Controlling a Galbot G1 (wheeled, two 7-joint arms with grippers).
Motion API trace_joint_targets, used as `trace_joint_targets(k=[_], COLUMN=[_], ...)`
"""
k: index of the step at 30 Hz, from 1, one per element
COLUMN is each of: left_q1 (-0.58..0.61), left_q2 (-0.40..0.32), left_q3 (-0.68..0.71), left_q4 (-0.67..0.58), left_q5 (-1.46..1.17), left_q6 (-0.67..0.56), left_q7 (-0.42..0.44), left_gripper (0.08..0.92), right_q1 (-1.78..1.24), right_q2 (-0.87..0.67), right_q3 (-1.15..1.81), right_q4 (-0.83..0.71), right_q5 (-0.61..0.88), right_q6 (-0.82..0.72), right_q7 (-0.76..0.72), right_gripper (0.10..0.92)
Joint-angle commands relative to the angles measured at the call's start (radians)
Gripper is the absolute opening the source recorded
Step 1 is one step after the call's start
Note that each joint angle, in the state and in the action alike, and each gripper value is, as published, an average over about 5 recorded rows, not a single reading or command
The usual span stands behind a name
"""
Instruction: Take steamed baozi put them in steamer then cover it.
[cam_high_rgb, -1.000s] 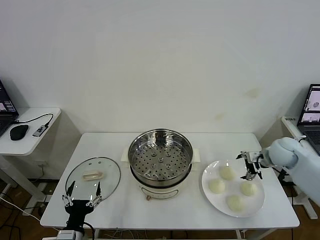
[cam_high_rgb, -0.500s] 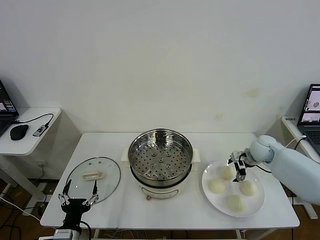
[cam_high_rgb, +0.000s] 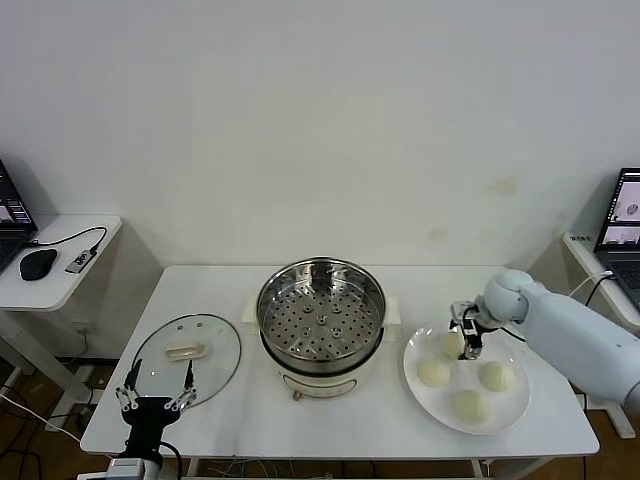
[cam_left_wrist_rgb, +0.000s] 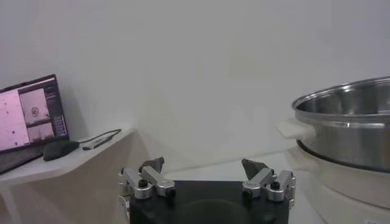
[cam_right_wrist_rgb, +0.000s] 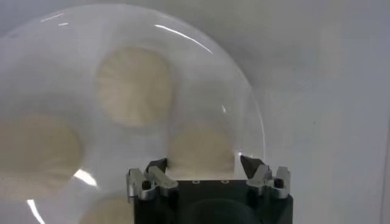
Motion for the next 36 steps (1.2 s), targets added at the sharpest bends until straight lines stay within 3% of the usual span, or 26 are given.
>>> trace_joint_targets(k=[1, 11, 23, 36], left_q1=[0.000, 0.001, 0.008, 0.012], left_q2=[0.000, 0.003, 0.019, 0.035], left_q3=[-0.001, -0.005, 0.014, 0.042], left_q4=[0.000, -0.002, 0.006, 0.007], left_q5=[0.001, -0.001, -0.087, -0.224], left_q6=[0.000, 0.000, 0.005, -0.030], left_q7=[0.000, 0.000, 0.011, 0.056], left_gripper=[0.823, 0.823, 0.823, 0.823], right_q1=[0.005, 0.073, 0.410, 0.762], right_q2=[0.013, -0.054, -0.210, 0.093], right_q3=[-0.009, -0.057, -0.179, -0.436], right_q4=[-0.015, 0.069, 0.266, 0.213], right_q5=[-0.009, 0.037, 0.281, 0.493], right_q6=[-0.004, -0.009, -0.011, 0.071], right_q7=[0.003, -0.010, -0.056, -0.043], right_gripper=[0.688, 0.594, 0.585, 0.585])
